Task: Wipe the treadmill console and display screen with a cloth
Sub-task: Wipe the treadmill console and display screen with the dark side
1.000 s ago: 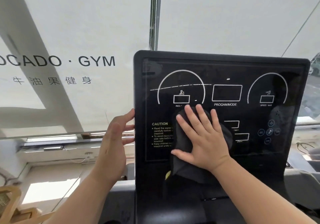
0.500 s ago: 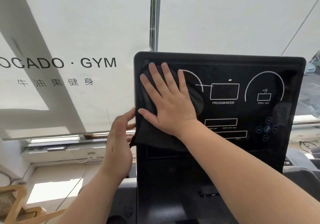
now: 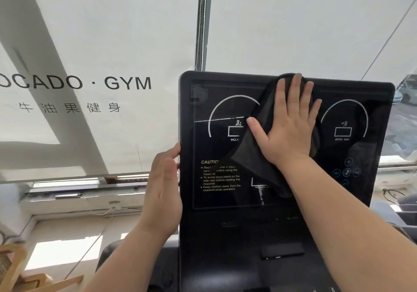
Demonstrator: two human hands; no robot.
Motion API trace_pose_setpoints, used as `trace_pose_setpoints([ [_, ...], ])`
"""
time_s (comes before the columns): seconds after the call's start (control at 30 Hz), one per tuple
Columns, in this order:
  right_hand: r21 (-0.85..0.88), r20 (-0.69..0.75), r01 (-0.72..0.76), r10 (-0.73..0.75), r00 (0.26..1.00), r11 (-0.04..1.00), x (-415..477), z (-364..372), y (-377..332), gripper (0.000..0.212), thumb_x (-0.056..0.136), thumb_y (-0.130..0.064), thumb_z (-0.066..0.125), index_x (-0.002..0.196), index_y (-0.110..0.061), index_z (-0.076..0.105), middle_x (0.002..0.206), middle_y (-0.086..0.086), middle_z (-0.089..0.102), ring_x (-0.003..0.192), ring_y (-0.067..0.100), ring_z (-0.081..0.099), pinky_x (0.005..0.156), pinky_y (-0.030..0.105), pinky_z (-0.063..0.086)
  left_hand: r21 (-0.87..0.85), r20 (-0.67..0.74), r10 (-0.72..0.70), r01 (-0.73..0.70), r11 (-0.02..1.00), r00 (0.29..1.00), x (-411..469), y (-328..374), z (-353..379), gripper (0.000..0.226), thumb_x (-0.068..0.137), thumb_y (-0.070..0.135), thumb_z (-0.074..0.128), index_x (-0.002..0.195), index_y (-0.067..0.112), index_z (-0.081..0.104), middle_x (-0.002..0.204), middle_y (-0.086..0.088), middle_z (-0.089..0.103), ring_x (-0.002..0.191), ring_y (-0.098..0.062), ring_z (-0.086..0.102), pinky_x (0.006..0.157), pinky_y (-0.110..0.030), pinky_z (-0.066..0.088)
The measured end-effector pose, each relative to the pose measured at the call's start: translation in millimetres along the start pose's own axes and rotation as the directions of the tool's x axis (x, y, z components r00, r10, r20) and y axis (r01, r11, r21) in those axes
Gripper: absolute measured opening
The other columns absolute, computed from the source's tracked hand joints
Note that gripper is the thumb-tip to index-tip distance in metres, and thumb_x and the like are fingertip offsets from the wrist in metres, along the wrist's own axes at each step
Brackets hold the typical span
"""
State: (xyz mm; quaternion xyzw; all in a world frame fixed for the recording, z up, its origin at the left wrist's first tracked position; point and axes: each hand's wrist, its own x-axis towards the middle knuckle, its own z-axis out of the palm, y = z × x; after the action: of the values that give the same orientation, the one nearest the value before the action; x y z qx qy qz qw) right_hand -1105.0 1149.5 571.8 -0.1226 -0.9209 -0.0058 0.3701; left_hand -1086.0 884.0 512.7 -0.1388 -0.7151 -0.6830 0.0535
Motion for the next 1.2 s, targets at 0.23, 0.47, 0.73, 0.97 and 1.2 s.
trace_pose_setpoints([
  [0.23, -0.068, -0.005, 0.428, -0.429, 0.903, 0.901, 6, 5, -91, 0.085, 0.097, -0.071, 0.037, 0.164, -0.024, 0.017, 0.173, 0.005, 0.009, 0.159, 0.036, 0.003, 0.125, 0.063, 0.002, 0.127, -0.076, 0.111, -0.101, 0.987, 0.991, 2, -4, 1, 0.086, 0.091, 0.082, 0.015, 0.14, 0.025, 0.058, 0.133, 0.017, 0.061, 0.125, -0.017, 0.059, 0.099, -0.056, 0.05],
  [0.47, -0.067, -0.036, 0.438, -0.441, 0.897, 0.896, -21, 14, -16, 0.081, 0.096, -0.069, 0.044, 0.163, -0.027, 0.024, 0.172, 0.002, 0.015, 0.159, 0.031, 0.008, 0.126, 0.059, 0.008, 0.102, -0.099, 0.13, -0.119, 0.988, 0.987, 2, -4, 2, 0.09, 0.09, 0.083, 0.015, 0.138, 0.023, 0.061, 0.13, 0.012, 0.065, 0.117, -0.017, 0.064, 0.092, -0.054, 0.054],
  [0.73, 0.024, -0.012, -0.1, 0.101, 0.995, 0.995, 4, -2, 5, 0.096, 0.094, -0.077, 0.03, 0.165, -0.019, 0.003, 0.173, 0.011, -0.004, 0.158, 0.039, -0.009, 0.124, 0.065, -0.001, -0.078, 0.048, -0.007, 0.01, 0.997, 0.999, -1, 1, -8, 0.104, 0.065, 0.102, 0.02, 0.137, 0.037, 0.057, 0.134, 0.013, 0.059, 0.121, -0.009, 0.06, 0.096, -0.041, 0.052],
  [0.97, -0.123, -0.003, 0.473, -0.477, 0.879, 0.873, 14, 3, -82, 0.078, 0.099, -0.066, 0.036, 0.164, -0.026, 0.019, 0.172, 0.004, 0.014, 0.158, 0.038, 0.007, 0.124, 0.065, 0.006, -0.152, 0.033, -0.097, 0.101, 0.983, 0.995, -2, 8, -8, 0.082, 0.089, 0.075, 0.005, 0.133, 0.037, 0.062, 0.133, 0.019, 0.064, 0.117, -0.006, 0.061, 0.104, -0.043, 0.047],
  [1.2, -0.158, 0.114, 0.761, -0.753, 0.648, 0.63, -8, 8, -37, 0.078, 0.101, -0.067, 0.034, 0.164, -0.026, 0.015, 0.172, 0.002, 0.012, 0.159, 0.032, 0.007, 0.127, 0.057, 0.004, -0.126, 0.028, -0.131, 0.134, 0.983, 0.991, -4, 11, -1, 0.077, 0.088, 0.076, 0.008, 0.135, 0.043, 0.059, 0.135, 0.026, 0.061, 0.118, 0.002, 0.059, 0.096, -0.033, 0.047],
])
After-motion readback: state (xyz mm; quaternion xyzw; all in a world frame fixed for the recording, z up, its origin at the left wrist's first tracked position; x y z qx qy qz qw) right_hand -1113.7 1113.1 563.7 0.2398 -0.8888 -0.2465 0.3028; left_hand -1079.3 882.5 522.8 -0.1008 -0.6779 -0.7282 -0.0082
